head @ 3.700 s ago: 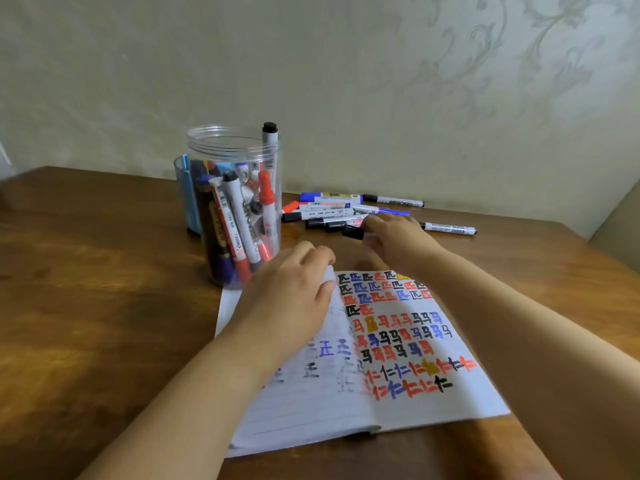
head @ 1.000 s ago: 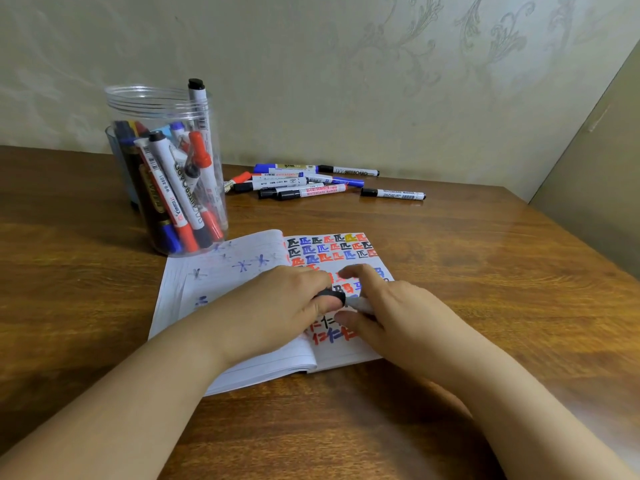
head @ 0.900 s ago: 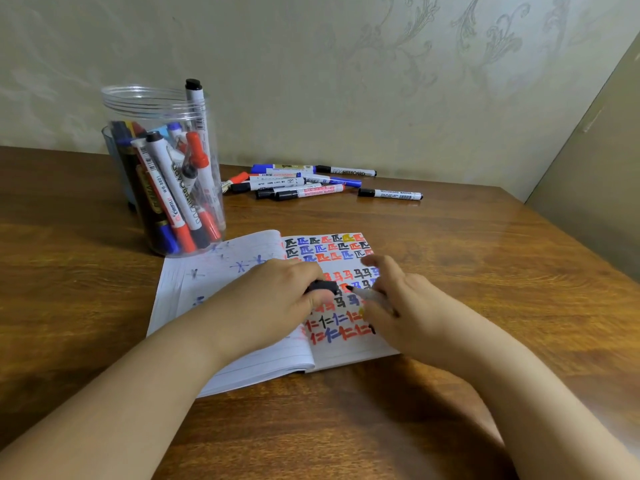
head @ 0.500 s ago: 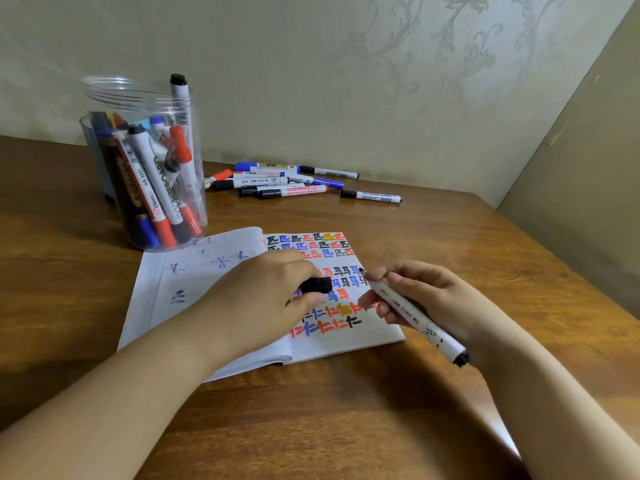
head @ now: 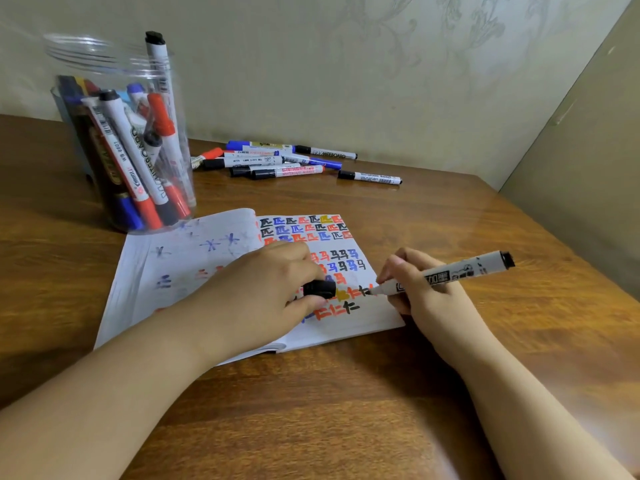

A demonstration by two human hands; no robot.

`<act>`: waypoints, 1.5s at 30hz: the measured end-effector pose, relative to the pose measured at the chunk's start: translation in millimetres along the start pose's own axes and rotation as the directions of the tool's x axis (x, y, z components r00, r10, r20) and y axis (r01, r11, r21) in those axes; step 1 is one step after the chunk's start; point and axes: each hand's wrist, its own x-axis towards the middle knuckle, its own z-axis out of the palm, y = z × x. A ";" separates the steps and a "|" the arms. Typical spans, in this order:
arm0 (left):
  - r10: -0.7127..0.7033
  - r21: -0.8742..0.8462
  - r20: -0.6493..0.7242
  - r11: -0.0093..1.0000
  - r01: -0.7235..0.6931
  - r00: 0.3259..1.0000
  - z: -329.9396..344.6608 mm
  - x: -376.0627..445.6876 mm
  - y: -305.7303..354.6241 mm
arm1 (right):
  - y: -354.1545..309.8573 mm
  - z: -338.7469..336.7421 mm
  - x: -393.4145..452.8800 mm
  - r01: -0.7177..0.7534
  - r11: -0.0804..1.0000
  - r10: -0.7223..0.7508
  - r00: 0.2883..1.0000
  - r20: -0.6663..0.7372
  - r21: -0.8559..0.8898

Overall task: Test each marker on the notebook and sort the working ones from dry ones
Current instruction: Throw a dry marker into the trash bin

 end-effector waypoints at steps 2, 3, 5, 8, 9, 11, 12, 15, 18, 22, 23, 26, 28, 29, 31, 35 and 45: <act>0.019 -0.004 -0.004 1.000 -0.019 1.000 1.6 0.6 -0.5 | 2.6 1.2 -0.2 0.060 0.992 -0.061 0.998 0.002 -0.107; 0.024 -0.006 0.000 1.000 -0.024 1.000 2.5 1.3 -0.5 | 4.1 1.6 -0.1 0.081 0.985 -0.082 0.997 0.001 -0.154; 0.016 -0.004 0.019 1.000 -0.016 1.000 3.7 1.9 -0.2 | 6.1 1.0 0.7 0.101 0.978 -0.105 0.994 -0.016 -0.185; 0.000 -0.021 0.044 1.000 0.001 0.999 4.3 1.5 -0.5 | 6.9 1.5 2.0 0.097 0.979 -0.099 0.995 -0.002 -0.181; -0.002 -0.027 0.047 1.000 0.003 0.999 4.3 1.6 -0.6 | 7.5 1.7 2.0 0.093 0.979 -0.092 0.996 0.014 -0.183; -0.004 -0.030 0.051 1.000 0.006 0.999 4.0 1.6 -0.5 | 8.3 1.7 2.1 0.090 0.977 -0.084 0.996 0.037 -0.194; -0.008 -0.028 0.054 1.000 0.009 0.999 3.8 1.8 -0.3 | 8.0 1.4 2.1 0.090 0.976 -0.083 0.996 0.044 -0.198; -0.018 -0.016 0.066 1.000 0.020 0.998 3.6 1.6 -0.2 | 5.4 0.8 1.1 0.078 0.981 -0.065 0.995 0.078 -0.177; -0.027 -0.011 0.076 1.000 0.028 0.997 3.9 1.7 -0.4 | 6.6 0.8 0.9 0.082 0.983 -0.073 0.995 0.062 -0.165; -0.037 -0.005 0.082 0.999 0.037 0.996 3.6 2.2 -0.2 | 7.9 0.6 1.6 0.091 0.978 -0.083 0.995 0.050 -0.187; -0.036 -0.005 0.083 0.999 0.037 0.996 3.4 2.2 -0.1 | 7.7 0.2 1.7 0.090 0.979 -0.080 0.995 0.059 -0.182; -0.039 -0.003 0.091 0.999 0.040 0.995 2.9 1.9 0.4 | 8.5 -0.8 1.9 0.085 0.985 -0.075 0.995 0.070 -0.149; -0.043 0.000 0.095 0.999 0.043 0.995 2.6 1.7 0.5 | 10.6 -0.6 2.7 0.086 0.987 -0.082 0.996 0.036 -0.138; -0.043 0.002 0.094 0.999 0.043 0.995 2.6 1.6 0.4 | 11.3 -0.2 2.9 0.089 0.986 -0.087 0.996 0.018 -0.143; -0.041 0.004 0.091 0.999 0.041 0.995 2.7 1.8 0.4 | 11.4 0.7 3.0 0.098 0.980 -0.098 0.995 0.010 -0.176; -0.044 -0.003 0.094 0.999 0.045 0.995 2.2 1.9 1.0 | 10.8 0.2 3.8 0.099 0.971 -0.102 0.995 -0.003 -0.216; -0.057 -0.010 0.090 0.998 0.058 0.994 1.9 1.9 1.0 | 11.3 -1.6 2.4 0.090 0.970 -0.097 0.995 -0.017 -0.224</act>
